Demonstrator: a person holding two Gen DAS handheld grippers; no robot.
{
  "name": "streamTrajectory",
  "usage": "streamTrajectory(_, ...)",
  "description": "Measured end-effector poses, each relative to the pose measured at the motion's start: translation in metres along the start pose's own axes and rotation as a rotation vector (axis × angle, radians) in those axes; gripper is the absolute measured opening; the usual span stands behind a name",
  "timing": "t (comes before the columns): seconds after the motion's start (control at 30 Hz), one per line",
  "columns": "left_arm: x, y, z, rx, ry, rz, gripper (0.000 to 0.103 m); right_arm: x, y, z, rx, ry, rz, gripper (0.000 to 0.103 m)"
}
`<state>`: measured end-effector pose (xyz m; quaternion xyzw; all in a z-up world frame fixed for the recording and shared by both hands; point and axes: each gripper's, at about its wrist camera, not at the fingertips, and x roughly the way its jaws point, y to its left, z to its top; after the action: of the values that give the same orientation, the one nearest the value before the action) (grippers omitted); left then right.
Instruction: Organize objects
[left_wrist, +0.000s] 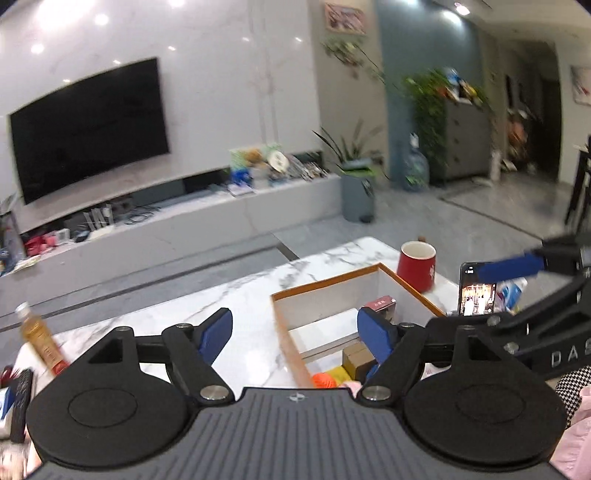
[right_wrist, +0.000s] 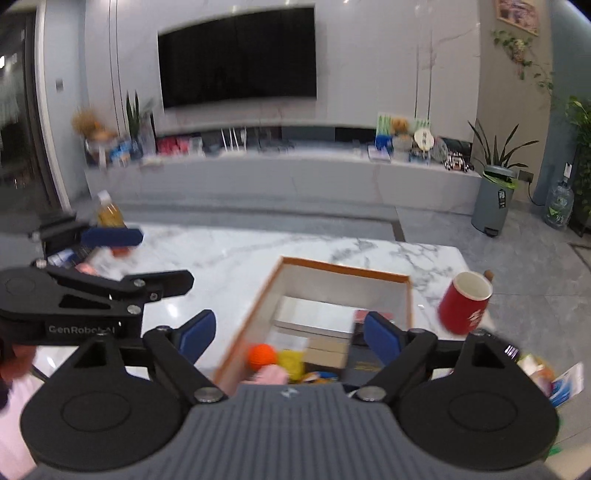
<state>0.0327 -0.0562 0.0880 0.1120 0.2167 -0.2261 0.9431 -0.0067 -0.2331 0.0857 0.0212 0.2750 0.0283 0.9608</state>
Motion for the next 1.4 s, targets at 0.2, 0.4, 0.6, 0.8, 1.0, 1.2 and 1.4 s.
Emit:
streamTrajectory(0.2, -0.034, -0.008, -0.031, -0.042, -0.055, 0.114, 0.096, -0.033, 0.04, -0.043, -0.022, -0.114, 0.0, 0.095)
streamTrajectory(0.4, -0.027, -0.012, -0.055, -0.068, -0.038, 0.184, 0.098, -0.044, 0.046, -0.069, -0.005, -0.153, -0.09, 0.098)
streamTrajectory(0.6, -0.008, -0.015, -0.068, -0.131, -0.005, 0.216, 0.099, -0.036, 0.027, -0.081, 0.087, -0.124, -0.167, 0.099)
streamTrajectory(0.8, 0.01, -0.021, -0.083, -0.156, 0.064, 0.184, 0.099, -0.011, 0.012, -0.097, 0.157, -0.067, -0.168, 0.099)
streamTrajectory(1.0, 0.028, -0.029, -0.095, -0.166, 0.125, 0.184, 0.099, 0.01, 0.004, -0.11, 0.173, -0.019, -0.169, 0.099)
streamTrajectory(1.2, 0.039, -0.028, -0.097, -0.178, 0.162, 0.193, 0.099, 0.025, -0.001, -0.115, 0.173, 0.002, -0.175, 0.099)
streamTrajectory(1.4, 0.036, -0.028, -0.095, -0.182, 0.161, 0.194, 0.099, 0.032, -0.004, -0.113, 0.176, 0.011, -0.17, 0.099)
